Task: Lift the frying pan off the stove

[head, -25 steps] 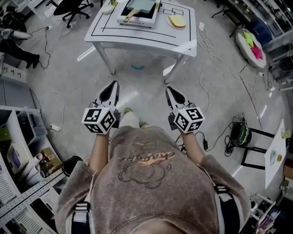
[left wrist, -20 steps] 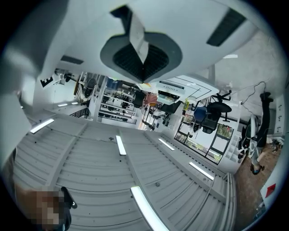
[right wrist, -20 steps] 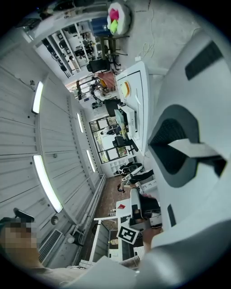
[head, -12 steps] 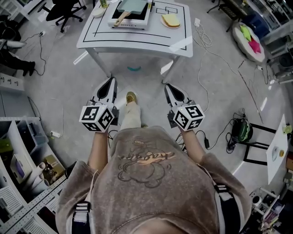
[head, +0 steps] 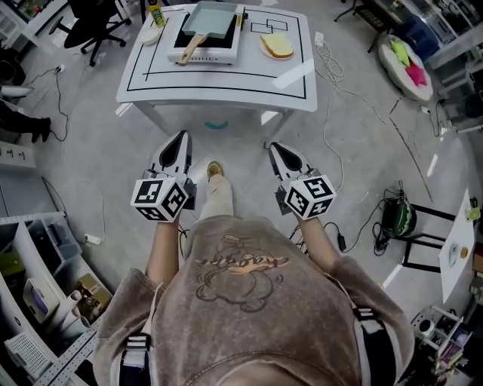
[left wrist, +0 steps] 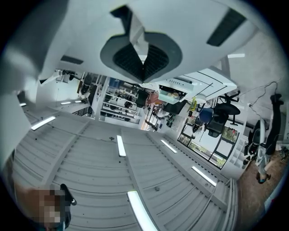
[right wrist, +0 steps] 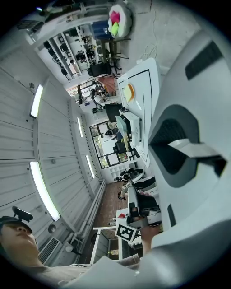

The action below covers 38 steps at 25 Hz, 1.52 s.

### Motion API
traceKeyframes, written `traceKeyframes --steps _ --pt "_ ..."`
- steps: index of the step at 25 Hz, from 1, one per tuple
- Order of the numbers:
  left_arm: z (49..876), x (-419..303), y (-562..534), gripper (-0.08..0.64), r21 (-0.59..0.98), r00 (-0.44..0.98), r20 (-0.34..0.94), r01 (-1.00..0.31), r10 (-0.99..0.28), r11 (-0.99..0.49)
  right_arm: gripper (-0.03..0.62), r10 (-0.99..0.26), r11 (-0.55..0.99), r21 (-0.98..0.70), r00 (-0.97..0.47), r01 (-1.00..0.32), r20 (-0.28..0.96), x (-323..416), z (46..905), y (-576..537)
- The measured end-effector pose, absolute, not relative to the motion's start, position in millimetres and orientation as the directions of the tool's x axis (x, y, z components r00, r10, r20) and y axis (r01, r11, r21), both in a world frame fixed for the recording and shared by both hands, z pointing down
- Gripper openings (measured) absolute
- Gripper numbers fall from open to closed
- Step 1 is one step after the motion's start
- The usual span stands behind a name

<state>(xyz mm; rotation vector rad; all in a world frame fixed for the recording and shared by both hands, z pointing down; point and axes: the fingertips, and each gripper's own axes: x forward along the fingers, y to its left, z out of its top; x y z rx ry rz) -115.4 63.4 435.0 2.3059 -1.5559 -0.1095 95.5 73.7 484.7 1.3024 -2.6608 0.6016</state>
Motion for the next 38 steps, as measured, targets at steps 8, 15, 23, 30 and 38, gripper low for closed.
traceKeyframes --steps 8,15,23,30,38 --pt "423.5 -122.6 -13.2 0.008 0.327 0.401 0.131 -0.881 -0.907 -0.342 -0.002 -0.738 0.532 -0.309 -0.611 -0.788 0.288 91.1 481.1 1.1" --pt "408.1 -143.7 -71.6 0.008 0.311 0.396 0.131 -0.887 -0.909 -0.341 -0.002 -0.740 0.530 -0.315 -0.611 -0.787 0.281 72.8 471.4 -61.9" --pt "399.0 -166.6 -134.3 0.008 0.320 0.418 0.112 -0.874 -0.901 -0.366 -0.002 -0.757 0.520 -0.304 -0.595 -0.798 0.270 46.9 461.9 -119.5" --pt "392.3 -172.2 -182.5 0.008 0.327 0.469 0.100 -0.849 -0.878 -0.416 -0.002 -0.785 0.491 -0.281 -0.559 -0.824 0.268 39.9 454.8 -159.2" --pt "389.1 -177.7 -211.4 0.006 0.340 0.486 0.099 -0.837 -0.869 -0.429 -0.002 -0.787 0.491 -0.264 -0.552 -0.830 0.274 36.4 452.5 -183.3"
